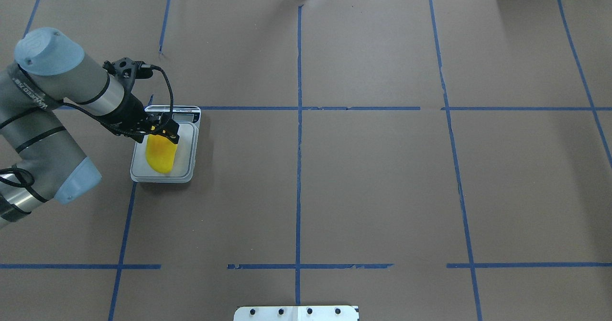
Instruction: Weigh mango
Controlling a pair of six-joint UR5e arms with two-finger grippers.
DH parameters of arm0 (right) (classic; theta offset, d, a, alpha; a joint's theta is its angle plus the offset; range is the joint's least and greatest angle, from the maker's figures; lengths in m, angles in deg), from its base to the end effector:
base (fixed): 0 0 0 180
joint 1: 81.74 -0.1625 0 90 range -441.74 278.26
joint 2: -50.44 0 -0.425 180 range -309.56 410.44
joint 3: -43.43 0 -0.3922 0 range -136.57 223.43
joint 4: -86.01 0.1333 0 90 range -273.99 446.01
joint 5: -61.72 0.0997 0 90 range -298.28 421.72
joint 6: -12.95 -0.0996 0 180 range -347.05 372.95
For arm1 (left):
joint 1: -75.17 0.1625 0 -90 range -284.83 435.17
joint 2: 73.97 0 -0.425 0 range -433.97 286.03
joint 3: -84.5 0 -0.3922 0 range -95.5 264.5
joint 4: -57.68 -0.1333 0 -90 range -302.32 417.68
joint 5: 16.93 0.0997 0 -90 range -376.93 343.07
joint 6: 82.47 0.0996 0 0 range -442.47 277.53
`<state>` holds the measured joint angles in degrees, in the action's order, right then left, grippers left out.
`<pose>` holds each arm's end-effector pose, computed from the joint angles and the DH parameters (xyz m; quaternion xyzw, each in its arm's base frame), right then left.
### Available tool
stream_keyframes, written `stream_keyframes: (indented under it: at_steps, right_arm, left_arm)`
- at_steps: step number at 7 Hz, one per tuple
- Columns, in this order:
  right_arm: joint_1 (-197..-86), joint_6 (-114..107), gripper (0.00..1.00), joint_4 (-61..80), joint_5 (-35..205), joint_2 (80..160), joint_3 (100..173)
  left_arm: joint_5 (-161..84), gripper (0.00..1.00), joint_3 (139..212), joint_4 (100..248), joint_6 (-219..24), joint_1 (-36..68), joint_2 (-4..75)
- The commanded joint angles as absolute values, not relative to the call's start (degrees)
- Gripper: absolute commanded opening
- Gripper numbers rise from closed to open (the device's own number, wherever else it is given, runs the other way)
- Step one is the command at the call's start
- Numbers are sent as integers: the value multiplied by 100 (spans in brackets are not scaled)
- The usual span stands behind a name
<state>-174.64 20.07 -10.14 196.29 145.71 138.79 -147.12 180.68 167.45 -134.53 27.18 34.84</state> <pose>0.0858 -0.4410 0.6662 -0.0157 -0.3815 -0.0140 0.9241 0.3616 -0.5046 0.3829 0.0112 0.4782 0.0543 0.8765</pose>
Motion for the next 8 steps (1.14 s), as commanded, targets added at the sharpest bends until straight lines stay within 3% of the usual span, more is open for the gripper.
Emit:
stream_keyframes:
  at_steps: [1, 4, 6, 8]
  right_arm:
    - [-17464, 2007, 100, -1006, 19629, 14571, 13879]
    - [-17464, 2007, 100, -1014, 19629, 14571, 13879]
    - [-17464, 2007, 100, -1014, 19629, 14571, 13879]
    - [-17464, 2007, 100, -1014, 19629, 14571, 13879]
  left_arm:
    - [-14736, 100, 18590, 16737, -13128, 1976, 3022]
    - [-14807, 100, 18656, 16684, -9771, 178, 1388]
    - [-15000, 100, 18025, 15314, -7450, -1344, 1434]
    - [-15226, 100, 17994, 14411, -6902, -2123, 1393]
